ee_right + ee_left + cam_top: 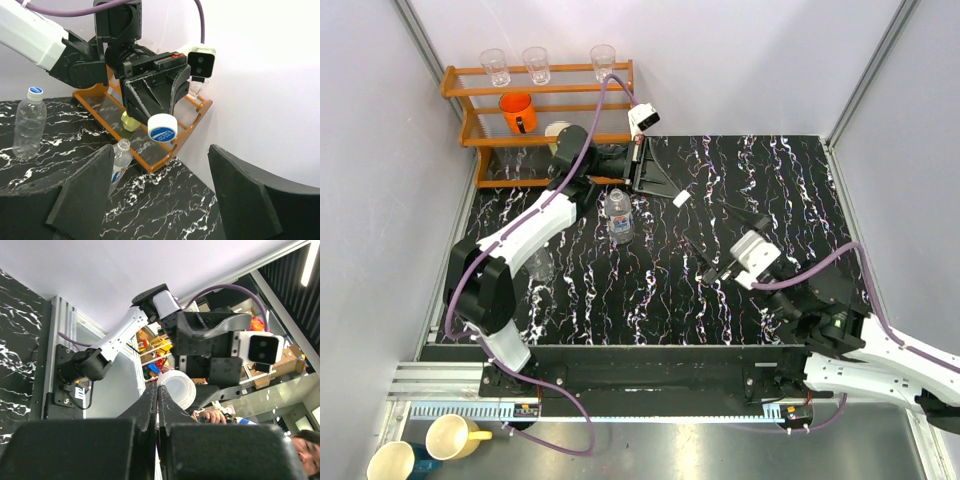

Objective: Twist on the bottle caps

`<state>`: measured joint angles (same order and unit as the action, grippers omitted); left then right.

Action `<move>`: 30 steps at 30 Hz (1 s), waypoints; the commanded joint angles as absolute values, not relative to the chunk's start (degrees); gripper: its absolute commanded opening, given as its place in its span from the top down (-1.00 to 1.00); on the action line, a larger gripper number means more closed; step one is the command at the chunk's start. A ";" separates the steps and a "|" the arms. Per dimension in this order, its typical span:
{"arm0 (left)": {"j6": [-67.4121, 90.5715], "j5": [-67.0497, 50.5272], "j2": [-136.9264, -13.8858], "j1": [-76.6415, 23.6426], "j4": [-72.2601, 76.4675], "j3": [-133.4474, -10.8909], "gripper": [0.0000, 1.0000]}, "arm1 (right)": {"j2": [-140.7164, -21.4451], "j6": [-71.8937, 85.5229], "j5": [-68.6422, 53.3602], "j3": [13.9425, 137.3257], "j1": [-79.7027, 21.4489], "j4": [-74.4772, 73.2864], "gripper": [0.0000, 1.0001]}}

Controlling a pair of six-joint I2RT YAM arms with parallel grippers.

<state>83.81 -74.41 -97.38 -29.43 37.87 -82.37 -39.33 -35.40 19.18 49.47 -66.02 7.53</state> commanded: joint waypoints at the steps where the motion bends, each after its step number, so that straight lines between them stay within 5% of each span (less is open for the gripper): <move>1: 97.20 -75.68 -95.01 -29.44 56.41 -82.44 1.00 | -41.04 -43.59 17.14 47.38 -67.24 17.66 -0.64; 30: 100.90 -70.40 -90.44 -31.46 58.54 -75.15 1.00 | -47.64 -43.95 15.64 45.44 -67.50 30.50 -0.20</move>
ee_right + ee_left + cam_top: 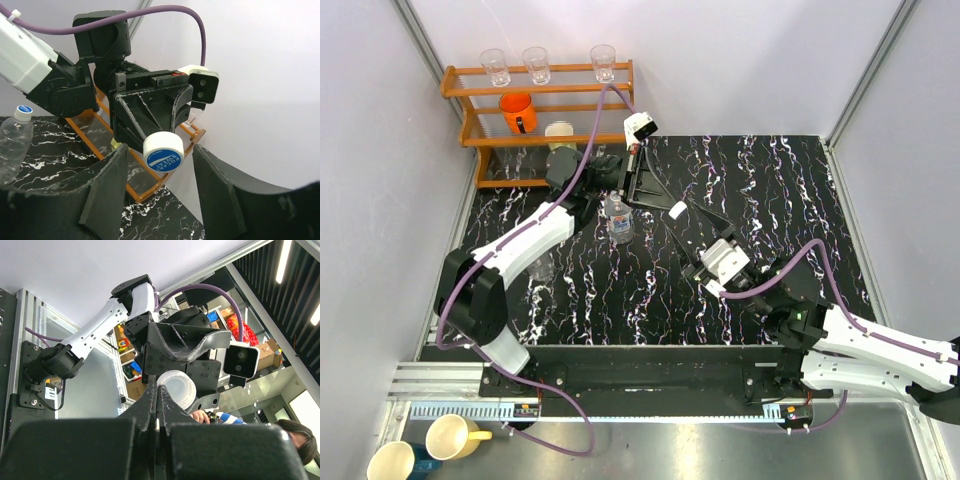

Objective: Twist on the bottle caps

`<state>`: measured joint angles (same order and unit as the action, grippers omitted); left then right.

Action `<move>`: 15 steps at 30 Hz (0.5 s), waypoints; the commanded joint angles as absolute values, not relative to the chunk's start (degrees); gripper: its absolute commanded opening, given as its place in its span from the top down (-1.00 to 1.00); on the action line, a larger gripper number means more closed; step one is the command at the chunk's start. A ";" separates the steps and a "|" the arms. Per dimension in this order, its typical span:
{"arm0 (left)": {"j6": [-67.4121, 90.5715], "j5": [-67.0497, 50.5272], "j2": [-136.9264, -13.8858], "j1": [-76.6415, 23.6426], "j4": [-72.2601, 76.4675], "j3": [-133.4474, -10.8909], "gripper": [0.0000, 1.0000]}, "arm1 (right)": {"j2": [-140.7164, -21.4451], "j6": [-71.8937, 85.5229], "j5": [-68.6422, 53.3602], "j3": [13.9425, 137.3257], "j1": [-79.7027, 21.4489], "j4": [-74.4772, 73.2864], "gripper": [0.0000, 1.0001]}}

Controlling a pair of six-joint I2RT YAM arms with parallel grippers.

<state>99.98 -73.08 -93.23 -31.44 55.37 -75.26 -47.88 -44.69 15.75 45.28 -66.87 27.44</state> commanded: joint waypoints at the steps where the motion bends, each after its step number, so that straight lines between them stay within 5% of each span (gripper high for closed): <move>1: 100.81 -70.31 -90.35 -31.46 58.45 -75.15 1.00 | -47.72 -43.60 15.82 45.44 -67.50 30.41 -0.18; 15: 99.84 -69.70 -89.30 -31.55 56.78 -74.09 1.00 | -47.37 -41.84 15.91 45.79 -67.50 29.79 0.06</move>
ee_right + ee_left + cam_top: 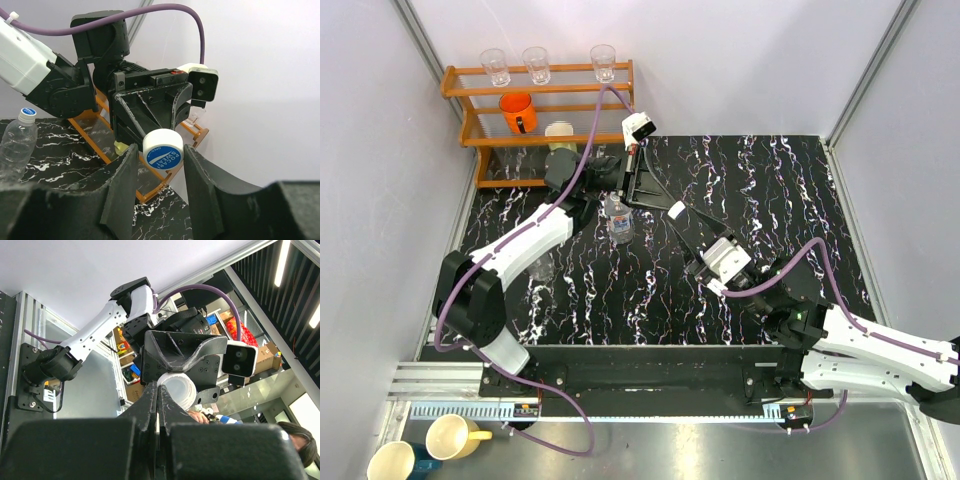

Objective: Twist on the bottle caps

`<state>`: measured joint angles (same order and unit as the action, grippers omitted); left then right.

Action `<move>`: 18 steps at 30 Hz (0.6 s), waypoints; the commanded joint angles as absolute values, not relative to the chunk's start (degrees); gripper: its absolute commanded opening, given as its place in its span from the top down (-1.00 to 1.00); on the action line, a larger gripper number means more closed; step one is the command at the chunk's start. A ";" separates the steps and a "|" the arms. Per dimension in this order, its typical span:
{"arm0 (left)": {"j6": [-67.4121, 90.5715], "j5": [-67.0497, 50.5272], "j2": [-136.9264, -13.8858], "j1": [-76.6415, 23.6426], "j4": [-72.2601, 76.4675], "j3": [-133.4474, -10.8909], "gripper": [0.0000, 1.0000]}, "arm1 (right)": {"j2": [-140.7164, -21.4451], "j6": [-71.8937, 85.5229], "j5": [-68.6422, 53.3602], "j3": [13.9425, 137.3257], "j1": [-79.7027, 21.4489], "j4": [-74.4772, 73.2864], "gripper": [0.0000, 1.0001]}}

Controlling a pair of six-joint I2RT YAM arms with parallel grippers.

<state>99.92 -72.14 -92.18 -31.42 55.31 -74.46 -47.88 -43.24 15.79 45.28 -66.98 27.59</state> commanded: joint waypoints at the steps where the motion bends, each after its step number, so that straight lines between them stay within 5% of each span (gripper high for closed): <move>1: 99.58 -69.70 -89.12 -31.55 56.60 -73.92 1.00 | -47.29 -41.57 15.82 45.88 -67.50 29.53 0.07; 14: 99.32 -70.40 -87.80 -31.82 55.73 -73.83 0.98 | -47.73 -40.78 16.79 47.37 -67.50 27.51 0.41; 15: 96.88 -70.75 -87.37 -31.64 52.50 -74.09 0.42 | -47.64 -40.43 17.31 47.63 -67.41 27.16 0.42; 18: 90.21 -71.72 -86.66 -30.16 45.13 -75.67 -0.39 | -45.97 -38.86 17.75 48.60 -67.50 24.88 0.43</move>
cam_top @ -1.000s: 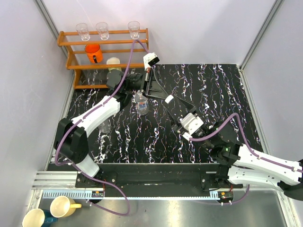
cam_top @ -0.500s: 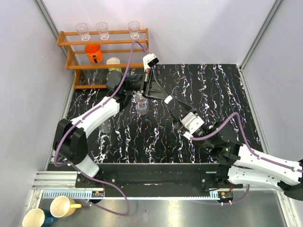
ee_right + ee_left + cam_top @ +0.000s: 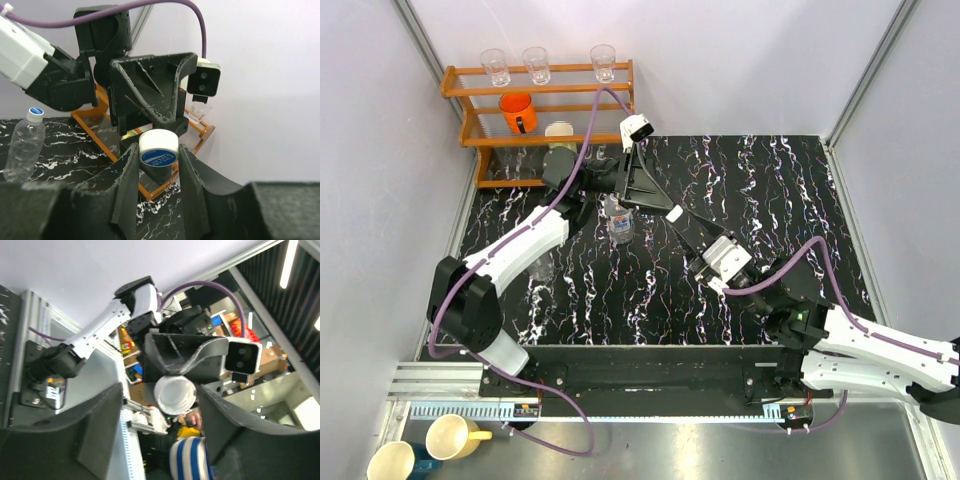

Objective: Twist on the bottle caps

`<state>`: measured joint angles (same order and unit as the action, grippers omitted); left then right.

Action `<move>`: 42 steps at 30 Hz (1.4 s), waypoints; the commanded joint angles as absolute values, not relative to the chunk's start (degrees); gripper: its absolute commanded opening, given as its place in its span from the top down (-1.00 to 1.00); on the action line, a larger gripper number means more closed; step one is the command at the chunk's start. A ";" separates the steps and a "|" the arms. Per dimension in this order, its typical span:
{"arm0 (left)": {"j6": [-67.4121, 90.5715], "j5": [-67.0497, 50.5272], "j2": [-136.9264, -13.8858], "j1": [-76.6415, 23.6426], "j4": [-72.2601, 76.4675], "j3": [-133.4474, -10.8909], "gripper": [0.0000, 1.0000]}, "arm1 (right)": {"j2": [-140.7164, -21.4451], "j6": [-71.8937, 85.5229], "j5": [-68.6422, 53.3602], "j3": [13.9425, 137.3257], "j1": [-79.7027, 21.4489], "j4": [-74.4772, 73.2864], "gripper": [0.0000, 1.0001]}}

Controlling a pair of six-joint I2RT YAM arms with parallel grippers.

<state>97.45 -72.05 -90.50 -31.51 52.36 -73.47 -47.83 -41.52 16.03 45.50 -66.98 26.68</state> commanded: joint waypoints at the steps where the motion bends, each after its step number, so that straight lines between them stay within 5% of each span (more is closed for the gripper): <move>1: 88.17 -71.89 -86.23 -29.36 42.22 -76.37 -0.52 | -45.62 -38.50 17.84 48.95 -67.59 23.31 0.44; 8: 77.90 -72.86 -87.63 -18.82 31.93 -75.41 -0.98 | -40.44 -34.28 18.63 50.01 -67.59 17.14 0.46; 12: 30.07 -62.53 -88.50 -14.77 -17.29 -85.72 -0.98 | -38.94 -31.91 18.55 50.62 -67.59 14.59 0.46; 15: 18.14 -48.46 -88.69 -15.21 -28.19 -87.89 -0.98 | -38.15 -30.33 18.28 51.06 -67.59 13.19 0.47; 23: 2.83 -28.24 -85.25 -18.54 -23.12 -80.60 -0.98 | -38.23 -29.18 18.02 51.42 -67.59 11.78 0.46; 38: -3.16 -21.80 -91.67 -20.13 -17.32 -77.25 -0.97 | -38.06 -26.98 18.37 51.68 -67.50 10.81 0.47; 42: -3.25 -23.02 -94.30 -21.53 -16.79 -77.69 -0.80 | -38.06 -26.81 18.81 51.68 -67.59 10.72 0.46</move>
<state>-1.78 -23.46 -92.47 -20.23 -20.88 -77.12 -38.30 -27.92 17.21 49.28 -67.13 10.26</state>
